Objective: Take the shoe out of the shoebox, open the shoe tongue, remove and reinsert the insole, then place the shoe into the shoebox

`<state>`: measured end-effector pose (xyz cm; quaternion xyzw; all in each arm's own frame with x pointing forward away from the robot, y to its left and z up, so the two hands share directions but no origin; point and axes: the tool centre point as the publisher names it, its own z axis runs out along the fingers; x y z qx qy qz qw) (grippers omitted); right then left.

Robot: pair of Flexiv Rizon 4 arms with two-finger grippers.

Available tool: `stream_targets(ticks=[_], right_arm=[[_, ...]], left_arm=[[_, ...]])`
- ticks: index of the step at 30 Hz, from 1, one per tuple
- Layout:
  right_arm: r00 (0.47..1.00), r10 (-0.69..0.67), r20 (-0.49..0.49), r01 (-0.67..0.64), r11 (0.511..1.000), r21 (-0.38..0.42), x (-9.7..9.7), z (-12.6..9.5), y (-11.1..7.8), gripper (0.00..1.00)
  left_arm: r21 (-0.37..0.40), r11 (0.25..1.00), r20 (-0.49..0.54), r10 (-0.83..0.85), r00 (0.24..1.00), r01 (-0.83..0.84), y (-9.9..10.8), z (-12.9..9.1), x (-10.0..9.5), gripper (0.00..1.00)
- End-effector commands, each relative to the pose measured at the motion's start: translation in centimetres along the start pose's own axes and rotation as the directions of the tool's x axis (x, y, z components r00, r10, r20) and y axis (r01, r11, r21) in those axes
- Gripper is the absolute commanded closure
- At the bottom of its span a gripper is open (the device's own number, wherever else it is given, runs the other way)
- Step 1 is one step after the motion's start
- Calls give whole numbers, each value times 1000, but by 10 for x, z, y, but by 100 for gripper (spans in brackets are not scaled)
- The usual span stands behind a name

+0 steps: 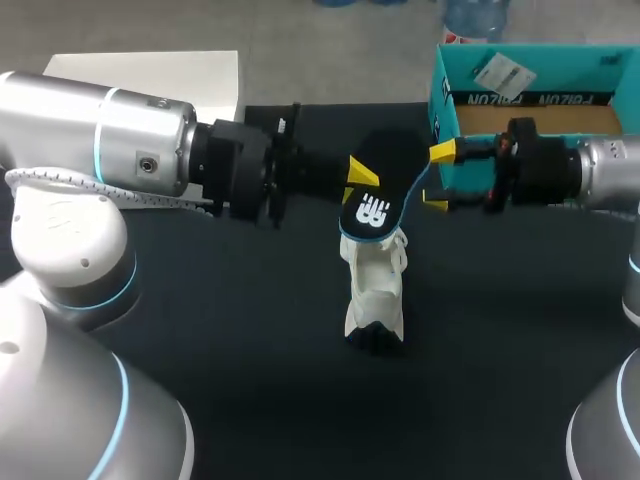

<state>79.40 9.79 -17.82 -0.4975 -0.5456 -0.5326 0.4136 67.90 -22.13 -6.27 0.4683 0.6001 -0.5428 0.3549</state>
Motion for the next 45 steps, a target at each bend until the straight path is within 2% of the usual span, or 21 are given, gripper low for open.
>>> stream_targets(ticks=[1,5,12,20,25,32,36,39,45], right_arm=[[1000,25,15,-25,1000,8,9,5,0,0],[999,39,25,-39,999,12,21,5,-3,0],[998,48,30,-47,998,-35,42,-3,-8,0],[998,49,29,-47,997,-60,48,-9,-5,0],[998,53,23,-52,997,-52,51,-10,-2,0],[999,44,22,-43,999,-30,61,-5,0,0],[999,36,22,-35,999,-15,65,1,0,0],[999,38,21,-38,999,-9,67,4,-1,0],[998,54,13,-54,998,18,67,16,-5,0]], left_arm=[[-4,1000,4,2,1000,-2,-2,0,1,100],[-4,1000,4,2,1000,-2,-2,0,1,100],[-4,1000,4,2,1000,-2,-2,0,1,100],[-4,1000,4,2,1000,-2,-2,0,1,100],[-33,995,25,91,996,-90,4,-1,9,100],[-76,981,-24,179,984,-180,23,2,25,100],[-114,972,-52,200,978,-205,42,9,32,100],[-135,965,-58,217,974,-223,57,15,35,100],[-143,958,-38,245,969,-248,75,26,30,100]])
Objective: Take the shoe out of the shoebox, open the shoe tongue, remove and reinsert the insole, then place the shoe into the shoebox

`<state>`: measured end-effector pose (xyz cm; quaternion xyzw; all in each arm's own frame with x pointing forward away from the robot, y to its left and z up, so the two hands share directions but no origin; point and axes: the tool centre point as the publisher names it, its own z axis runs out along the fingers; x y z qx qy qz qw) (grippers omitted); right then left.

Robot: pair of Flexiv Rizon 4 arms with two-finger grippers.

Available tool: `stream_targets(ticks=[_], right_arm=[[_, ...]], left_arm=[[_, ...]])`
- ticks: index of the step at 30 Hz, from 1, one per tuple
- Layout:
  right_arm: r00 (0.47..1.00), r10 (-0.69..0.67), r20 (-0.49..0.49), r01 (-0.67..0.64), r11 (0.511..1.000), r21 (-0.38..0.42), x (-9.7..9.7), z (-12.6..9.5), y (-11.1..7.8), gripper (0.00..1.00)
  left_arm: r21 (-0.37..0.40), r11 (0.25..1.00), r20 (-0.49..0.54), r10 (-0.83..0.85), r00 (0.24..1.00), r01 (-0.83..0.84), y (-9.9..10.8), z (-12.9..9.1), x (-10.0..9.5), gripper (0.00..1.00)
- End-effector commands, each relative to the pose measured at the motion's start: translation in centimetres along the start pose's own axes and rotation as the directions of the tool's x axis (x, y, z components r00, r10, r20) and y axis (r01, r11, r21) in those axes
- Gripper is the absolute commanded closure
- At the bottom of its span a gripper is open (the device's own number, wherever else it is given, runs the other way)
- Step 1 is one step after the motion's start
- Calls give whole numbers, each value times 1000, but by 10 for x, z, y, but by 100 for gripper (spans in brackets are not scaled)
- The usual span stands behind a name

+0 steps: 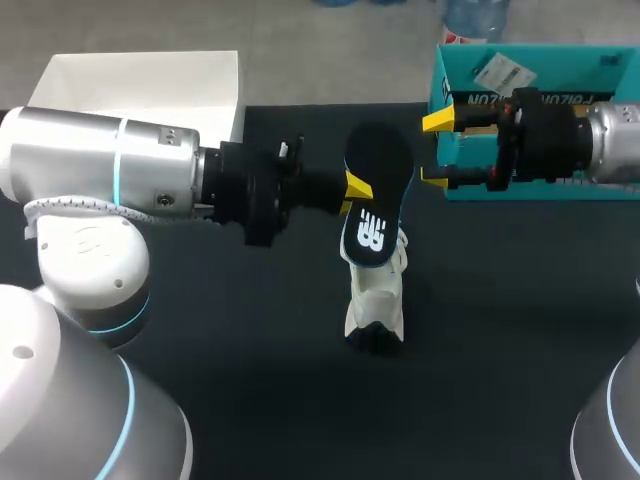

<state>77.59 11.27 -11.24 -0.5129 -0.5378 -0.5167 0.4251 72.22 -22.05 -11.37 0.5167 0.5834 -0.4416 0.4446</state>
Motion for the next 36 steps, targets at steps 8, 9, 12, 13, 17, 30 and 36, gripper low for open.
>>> stream_targets(ticks=[8,9,12,13,17,30,36], right_arm=[[1000,18,-18,-17,999,29,-3,18,-1,29],[1000,19,-19,-18,999,29,-3,18,-1,35],[1000,21,-22,-20,999,25,-4,18,-1,51],[1000,21,-23,-20,999,24,-4,19,-1,53],[1000,20,-22,-20,1000,17,-5,19,1,62],[999,22,-26,-22,1000,-3,-11,17,3,100],[999,24,-28,-24,1000,-8,-15,15,4,100]], left_arm=[[-20,1000,31,20,999,-20,27,38,-5,100],[-24,1000,36,20,999,-19,27,39,-5,100],[-32,999,44,24,999,-22,26,41,-5,100],[-33,999,44,23,999,-22,26,42,-5,100],[-37,999,46,23,999,-22,24,41,-2,100],[-58,998,31,15,999,-14,27,31,3,100],[-56,998,-17,34,999,-35,25,25,-6,0]])
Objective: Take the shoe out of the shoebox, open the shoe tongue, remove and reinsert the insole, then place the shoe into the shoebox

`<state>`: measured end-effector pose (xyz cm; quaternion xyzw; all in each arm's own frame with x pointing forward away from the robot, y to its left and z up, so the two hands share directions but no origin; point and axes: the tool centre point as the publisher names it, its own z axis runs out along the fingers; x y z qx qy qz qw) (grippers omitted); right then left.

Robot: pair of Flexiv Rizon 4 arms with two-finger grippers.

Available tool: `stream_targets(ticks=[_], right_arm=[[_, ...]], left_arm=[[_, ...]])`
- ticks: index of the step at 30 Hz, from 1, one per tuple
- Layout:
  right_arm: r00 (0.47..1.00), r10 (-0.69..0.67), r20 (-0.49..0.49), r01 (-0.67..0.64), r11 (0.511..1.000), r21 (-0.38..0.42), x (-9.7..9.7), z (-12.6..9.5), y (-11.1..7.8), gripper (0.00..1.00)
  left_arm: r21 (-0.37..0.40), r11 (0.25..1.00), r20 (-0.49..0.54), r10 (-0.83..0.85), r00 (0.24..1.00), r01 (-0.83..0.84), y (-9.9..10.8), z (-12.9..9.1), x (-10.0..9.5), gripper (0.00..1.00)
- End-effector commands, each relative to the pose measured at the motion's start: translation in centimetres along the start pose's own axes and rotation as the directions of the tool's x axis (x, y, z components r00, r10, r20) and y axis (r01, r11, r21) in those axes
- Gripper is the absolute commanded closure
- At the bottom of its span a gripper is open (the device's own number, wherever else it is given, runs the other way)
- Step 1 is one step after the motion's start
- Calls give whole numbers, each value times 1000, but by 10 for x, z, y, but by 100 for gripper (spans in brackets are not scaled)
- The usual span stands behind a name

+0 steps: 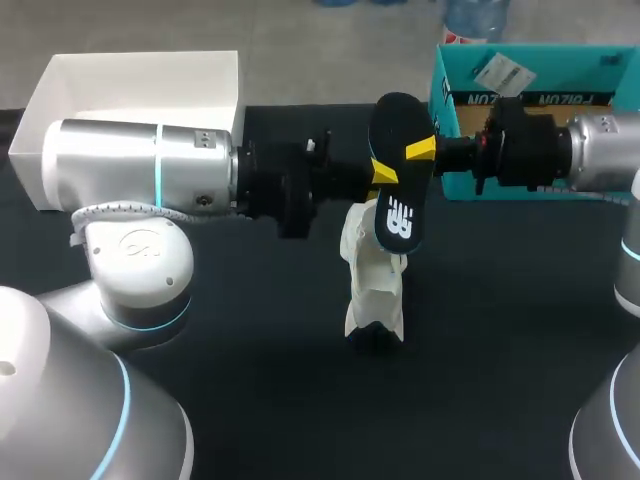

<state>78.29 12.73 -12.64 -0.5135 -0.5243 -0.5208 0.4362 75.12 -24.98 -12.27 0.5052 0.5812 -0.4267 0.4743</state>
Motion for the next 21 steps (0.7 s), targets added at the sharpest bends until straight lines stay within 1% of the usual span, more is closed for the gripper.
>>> stream_targets(ticks=[1,3,7,11,12,13,15,21], right_arm=[[1000,2,-1,-2,1000,-1,-3,-1,0,100],[1000,7,-1,-7,1000,1,-5,-1,0,100],[1000,15,6,-15,1000,4,-10,-1,1,100],[1000,18,13,-18,1000,7,-14,-1,0,100],[1000,19,12,-19,1000,8,-16,-1,0,100],[1000,20,12,-20,1000,9,-17,-1,0,100],[1000,20,11,-20,1000,13,-19,0,0,100],[1000,21,11,-21,1000,21,-24,2,1,100]], left_arm=[[-2,1000,-67,19,998,-19,0,-9,-9,0],[-1,1000,-133,20,991,-21,4,-13,-12,0],[29,999,-260,51,964,-46,7,-22,-18,0],[54,996,-347,88,934,-74,10,-29,-25,0],[57,996,-389,87,917,-70,10,-31,-26,0],[59,996,-405,90,910,-72,10,-33,-27,0],[64,996,-468,90,879,-67,11,-36,-29,0],[61,997,-585,70,808,-42,9,-40,-37,0]])
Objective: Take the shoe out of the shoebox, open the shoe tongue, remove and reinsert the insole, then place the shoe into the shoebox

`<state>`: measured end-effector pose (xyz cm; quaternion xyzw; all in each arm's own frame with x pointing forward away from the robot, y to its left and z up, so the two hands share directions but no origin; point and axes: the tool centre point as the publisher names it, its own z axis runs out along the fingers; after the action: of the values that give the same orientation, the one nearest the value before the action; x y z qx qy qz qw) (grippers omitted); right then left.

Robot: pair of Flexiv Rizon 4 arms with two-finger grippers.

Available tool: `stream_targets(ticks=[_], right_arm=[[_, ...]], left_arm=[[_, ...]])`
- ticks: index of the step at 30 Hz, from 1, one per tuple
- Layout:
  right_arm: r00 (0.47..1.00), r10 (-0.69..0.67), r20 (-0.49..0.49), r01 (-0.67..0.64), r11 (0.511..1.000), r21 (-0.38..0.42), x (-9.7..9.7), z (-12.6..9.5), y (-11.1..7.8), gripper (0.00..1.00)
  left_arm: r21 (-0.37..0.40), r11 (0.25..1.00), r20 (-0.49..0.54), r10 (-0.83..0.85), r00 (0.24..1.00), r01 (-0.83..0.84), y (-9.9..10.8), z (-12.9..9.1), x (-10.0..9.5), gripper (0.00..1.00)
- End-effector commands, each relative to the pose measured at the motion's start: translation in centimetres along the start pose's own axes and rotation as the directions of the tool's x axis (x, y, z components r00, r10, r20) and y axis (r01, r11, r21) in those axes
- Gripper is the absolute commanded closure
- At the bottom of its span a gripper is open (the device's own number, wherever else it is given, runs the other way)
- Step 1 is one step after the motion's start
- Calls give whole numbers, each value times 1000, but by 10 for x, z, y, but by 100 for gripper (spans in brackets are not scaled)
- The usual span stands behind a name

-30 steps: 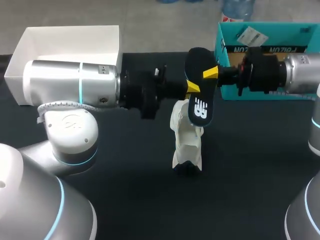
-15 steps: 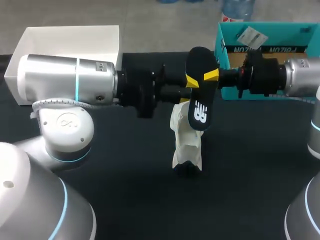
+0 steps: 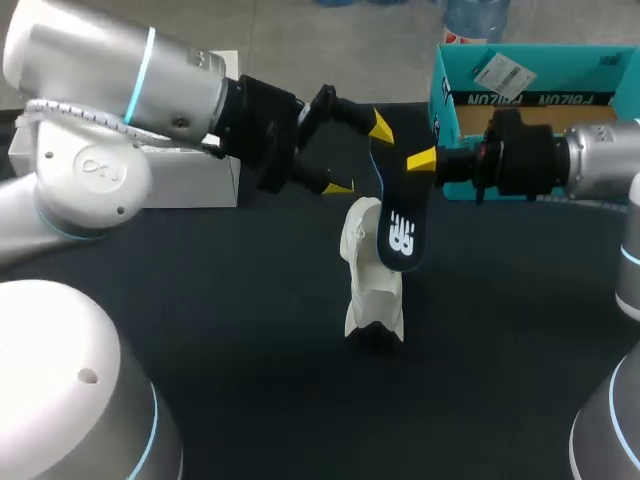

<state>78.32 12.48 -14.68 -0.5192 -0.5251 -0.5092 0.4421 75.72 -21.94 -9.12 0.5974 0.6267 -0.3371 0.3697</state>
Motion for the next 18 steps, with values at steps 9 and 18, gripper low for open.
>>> stream_targets(ticks=[9,18], right_arm=[[1000,5,-4,-4,1000,25,-14,7,5,100],[1000,15,8,-16,999,52,-21,10,9,100]], left_arm=[[52,999,-492,30,870,-5,-4,-12,-16,0],[93,995,-654,86,752,-32,-6,-13,-31,0]])
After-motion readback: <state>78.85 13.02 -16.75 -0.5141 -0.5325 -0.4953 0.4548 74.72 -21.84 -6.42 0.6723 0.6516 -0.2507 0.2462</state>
